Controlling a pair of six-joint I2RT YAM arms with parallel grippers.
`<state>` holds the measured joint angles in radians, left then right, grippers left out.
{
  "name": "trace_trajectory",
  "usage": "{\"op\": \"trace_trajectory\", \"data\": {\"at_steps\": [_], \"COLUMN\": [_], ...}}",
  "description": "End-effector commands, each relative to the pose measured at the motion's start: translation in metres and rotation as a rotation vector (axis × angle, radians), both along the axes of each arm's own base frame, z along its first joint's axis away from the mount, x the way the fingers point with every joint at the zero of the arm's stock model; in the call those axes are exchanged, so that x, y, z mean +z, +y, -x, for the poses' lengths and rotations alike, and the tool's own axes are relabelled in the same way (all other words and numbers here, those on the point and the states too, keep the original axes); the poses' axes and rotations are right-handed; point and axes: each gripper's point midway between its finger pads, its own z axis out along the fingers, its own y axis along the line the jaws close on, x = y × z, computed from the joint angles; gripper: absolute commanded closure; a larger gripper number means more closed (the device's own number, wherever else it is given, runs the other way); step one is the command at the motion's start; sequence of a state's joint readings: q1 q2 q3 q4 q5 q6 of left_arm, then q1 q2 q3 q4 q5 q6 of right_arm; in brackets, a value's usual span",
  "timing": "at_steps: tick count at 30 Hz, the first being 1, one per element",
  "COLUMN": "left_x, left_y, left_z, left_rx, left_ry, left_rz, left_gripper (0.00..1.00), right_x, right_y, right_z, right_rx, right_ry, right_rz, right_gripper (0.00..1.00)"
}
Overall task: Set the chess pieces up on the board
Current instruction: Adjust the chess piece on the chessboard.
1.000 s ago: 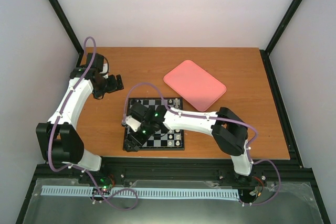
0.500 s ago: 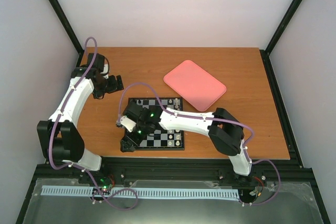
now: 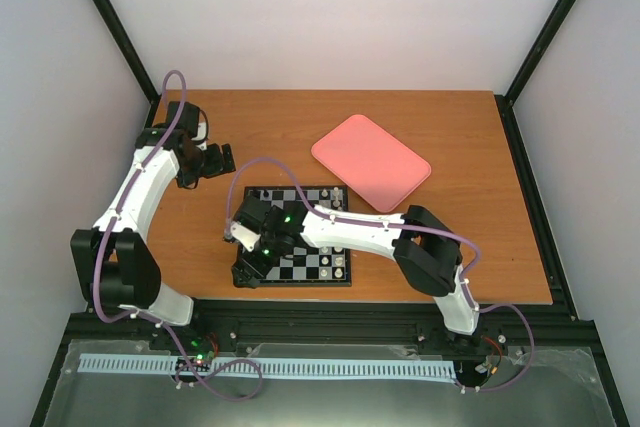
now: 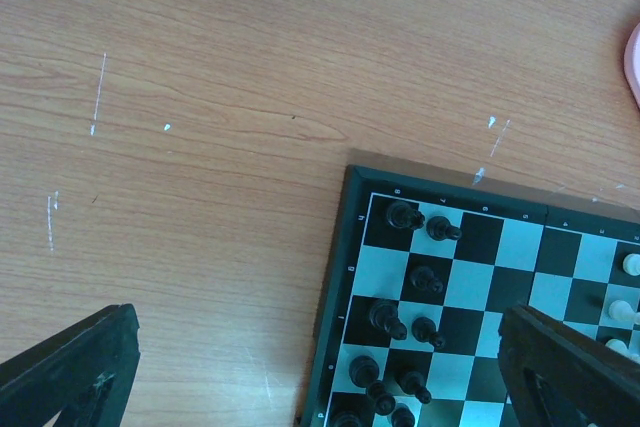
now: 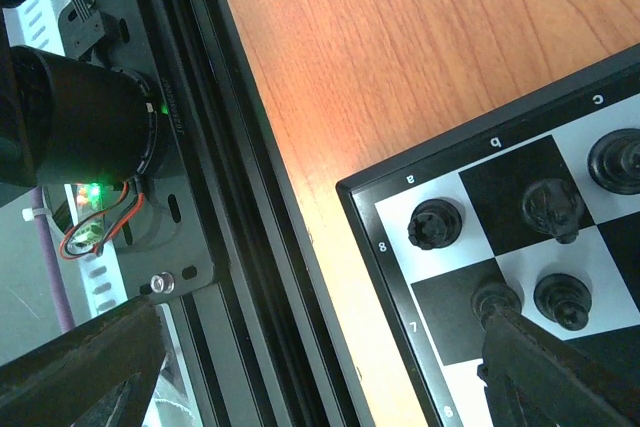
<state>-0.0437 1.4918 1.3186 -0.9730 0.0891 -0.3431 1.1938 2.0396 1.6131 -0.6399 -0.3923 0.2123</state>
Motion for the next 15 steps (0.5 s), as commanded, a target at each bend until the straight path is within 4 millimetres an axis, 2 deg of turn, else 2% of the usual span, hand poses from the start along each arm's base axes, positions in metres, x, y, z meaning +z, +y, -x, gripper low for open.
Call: {"op": "trace_trajectory", "data": {"at_steps": [1,15], "left_x": [0.0030,0.0003], "left_y": [0.0028,0.0027], "left_z": [-0.0034,-0.0015], "left_rx": [-0.008,-0.010], "left_ry": [-0.010,-0.002], "left_rz": [-0.013,-0.014], "left_gripper": [0.00,0.00], "right_x": [-0.0038,-0.0133], "right_y": [0.0026,0.0000], "right_z": [0.0016,0.0038], "right_rx": [0.017,0.023], "right_ry": [-0.008,0.002], "right_rz": [0.005,0.019], "right_gripper": [0.00,0.00]}}
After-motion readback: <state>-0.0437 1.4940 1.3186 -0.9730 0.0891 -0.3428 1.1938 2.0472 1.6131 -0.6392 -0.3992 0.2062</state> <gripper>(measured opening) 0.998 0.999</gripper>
